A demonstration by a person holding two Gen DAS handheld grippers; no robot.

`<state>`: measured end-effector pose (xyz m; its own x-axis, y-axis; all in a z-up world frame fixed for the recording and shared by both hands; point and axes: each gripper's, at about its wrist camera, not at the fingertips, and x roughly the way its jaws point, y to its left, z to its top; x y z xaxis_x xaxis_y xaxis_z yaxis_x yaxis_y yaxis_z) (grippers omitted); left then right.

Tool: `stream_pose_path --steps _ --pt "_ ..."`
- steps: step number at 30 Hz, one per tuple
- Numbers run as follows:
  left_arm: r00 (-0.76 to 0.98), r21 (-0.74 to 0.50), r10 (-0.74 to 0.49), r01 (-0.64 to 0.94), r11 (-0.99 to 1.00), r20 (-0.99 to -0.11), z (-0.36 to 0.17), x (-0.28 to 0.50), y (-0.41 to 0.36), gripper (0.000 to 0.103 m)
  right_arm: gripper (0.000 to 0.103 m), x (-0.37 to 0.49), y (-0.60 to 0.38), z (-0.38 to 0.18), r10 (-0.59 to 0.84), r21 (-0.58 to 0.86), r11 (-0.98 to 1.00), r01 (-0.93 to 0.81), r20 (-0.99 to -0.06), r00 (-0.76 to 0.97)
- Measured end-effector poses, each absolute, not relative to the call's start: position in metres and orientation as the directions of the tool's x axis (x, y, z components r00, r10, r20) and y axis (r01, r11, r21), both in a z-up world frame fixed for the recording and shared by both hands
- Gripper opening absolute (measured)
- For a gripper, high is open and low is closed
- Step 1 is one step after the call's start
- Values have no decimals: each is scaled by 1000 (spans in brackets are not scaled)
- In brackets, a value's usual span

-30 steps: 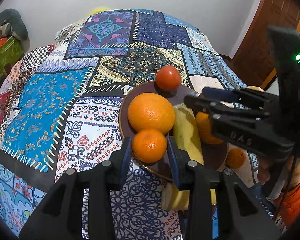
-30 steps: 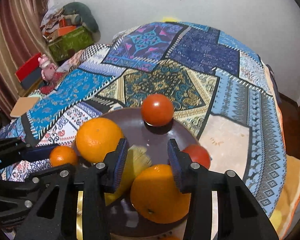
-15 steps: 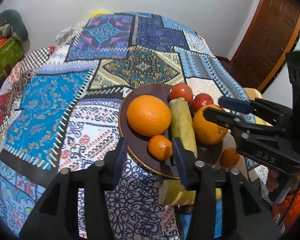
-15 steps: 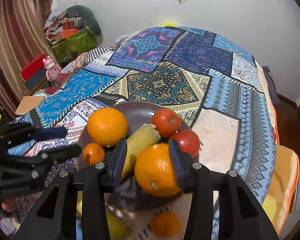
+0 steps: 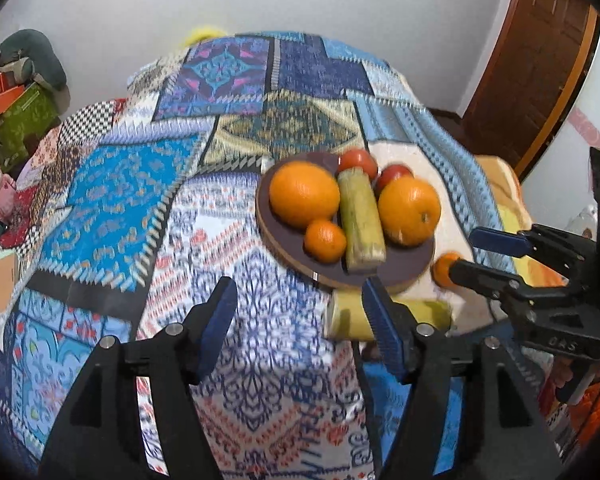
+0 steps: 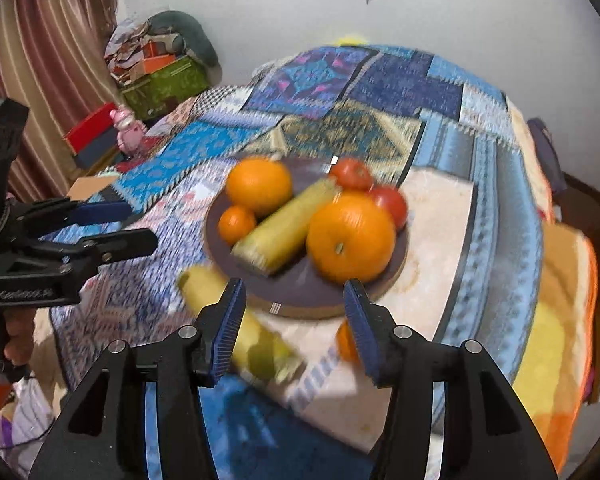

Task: Organize fruits
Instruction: 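Grasp the long pale green gourd on the quilt with the right gripper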

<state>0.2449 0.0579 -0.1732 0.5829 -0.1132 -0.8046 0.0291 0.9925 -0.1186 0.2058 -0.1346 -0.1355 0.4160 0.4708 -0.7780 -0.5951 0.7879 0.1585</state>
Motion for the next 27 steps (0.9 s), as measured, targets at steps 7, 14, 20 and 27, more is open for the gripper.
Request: stream_pose_path --steps 7,14,20,27 --pt "545 -51 -28 -26 998 -838 -199 241 66 65 48 188 -140 -159 472 204 781 -591 -812 344" --pt "506 -70 -54 -13 997 -861 -214 252 64 64 50 192 -125 -174 478 229 774 -590 -823 308" --pt "497 -63 -56 2 998 -866 -217 258 58 61 49 189 -132 -175 487 238 774 -587 -817 310" --pt "480 -28 -63 80 996 -875 -216 259 22 52 49 176 -157 -171 470 236 800 -552 -818 331"
